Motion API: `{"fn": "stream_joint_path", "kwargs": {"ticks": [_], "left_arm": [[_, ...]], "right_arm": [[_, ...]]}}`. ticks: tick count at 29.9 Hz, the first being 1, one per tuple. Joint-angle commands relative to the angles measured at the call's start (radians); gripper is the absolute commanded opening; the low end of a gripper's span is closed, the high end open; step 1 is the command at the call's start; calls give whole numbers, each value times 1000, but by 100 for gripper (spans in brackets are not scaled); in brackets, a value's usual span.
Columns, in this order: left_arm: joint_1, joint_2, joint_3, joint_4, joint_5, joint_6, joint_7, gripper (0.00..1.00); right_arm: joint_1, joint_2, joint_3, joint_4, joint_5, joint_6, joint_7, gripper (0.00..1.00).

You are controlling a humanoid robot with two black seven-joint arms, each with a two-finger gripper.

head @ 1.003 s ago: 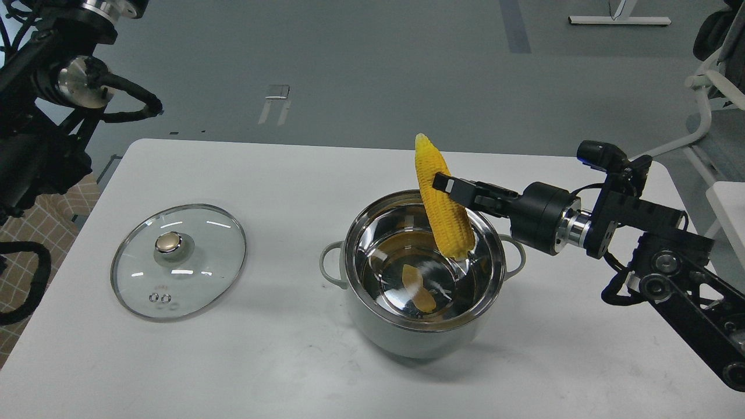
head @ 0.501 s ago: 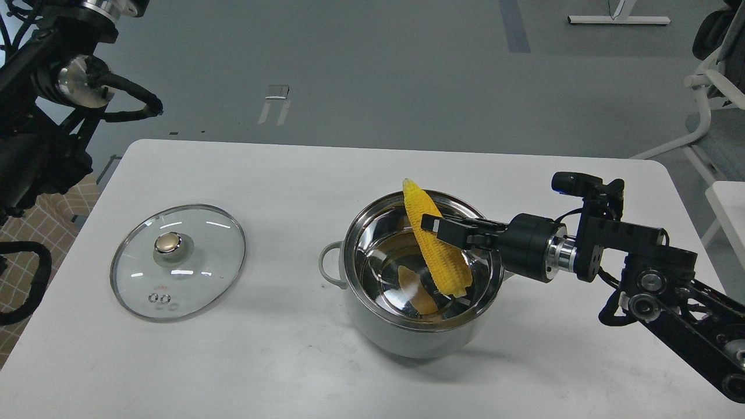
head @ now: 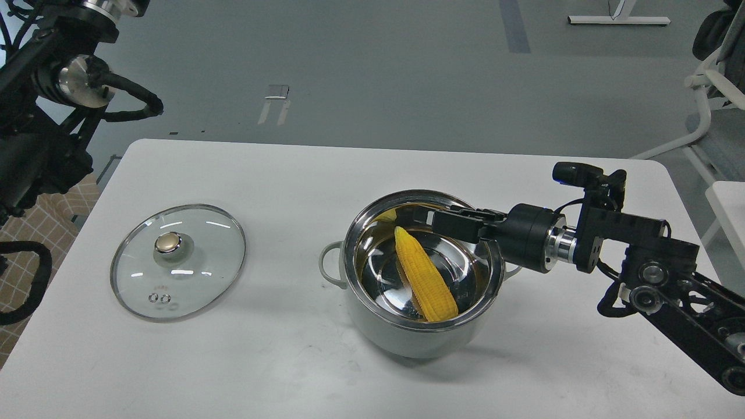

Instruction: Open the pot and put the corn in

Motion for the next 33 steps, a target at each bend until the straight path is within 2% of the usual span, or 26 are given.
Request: {"fn": "stream_joint_path", "kwargs": {"ticks": [1, 4, 5, 7, 10, 11, 16, 19, 25, 29, 33], "left_arm": [[4, 5, -14, 2, -9, -20, 0, 98], [12, 11, -39, 2, -20, -78, 0, 98], [12, 11, -39, 2, -20, -78, 0, 98], [13, 16, -57, 11, -32, -89, 2, 98], [18, 16, -57, 20, -32, -90, 16, 98], [18, 16, -57, 20, -32, -90, 16, 98], [75, 8, -60, 19, -58, -84, 46, 98], [76, 7, -60, 20, -83, -81, 48, 98], [119, 19, -114, 8, -161, -89, 52, 98], [113, 34, -129, 3, -158, -113, 118, 98], [115, 34, -117, 0, -155, -110, 152, 98]], "right_arm": [[11, 105, 183, -9, 7, 0, 0, 100], [22, 209, 370, -21, 9, 0, 0, 100], [22, 209, 371, -22, 9, 0, 0, 100], [89, 319, 516, -84, 12, 0, 2, 100], [186, 384, 679, -207, 71, 0, 2, 100], [186, 384, 680, -207, 71, 0, 2, 100], [329, 331, 729, -458, 419, 0, 2, 100], [366, 309, 729, -541, 485, 0, 2, 100], [447, 282, 730, -805, 651, -67, 2, 100], [455, 279, 727, -948, 751, -67, 3, 100], [450, 279, 726, -948, 751, -67, 3, 100]]}}
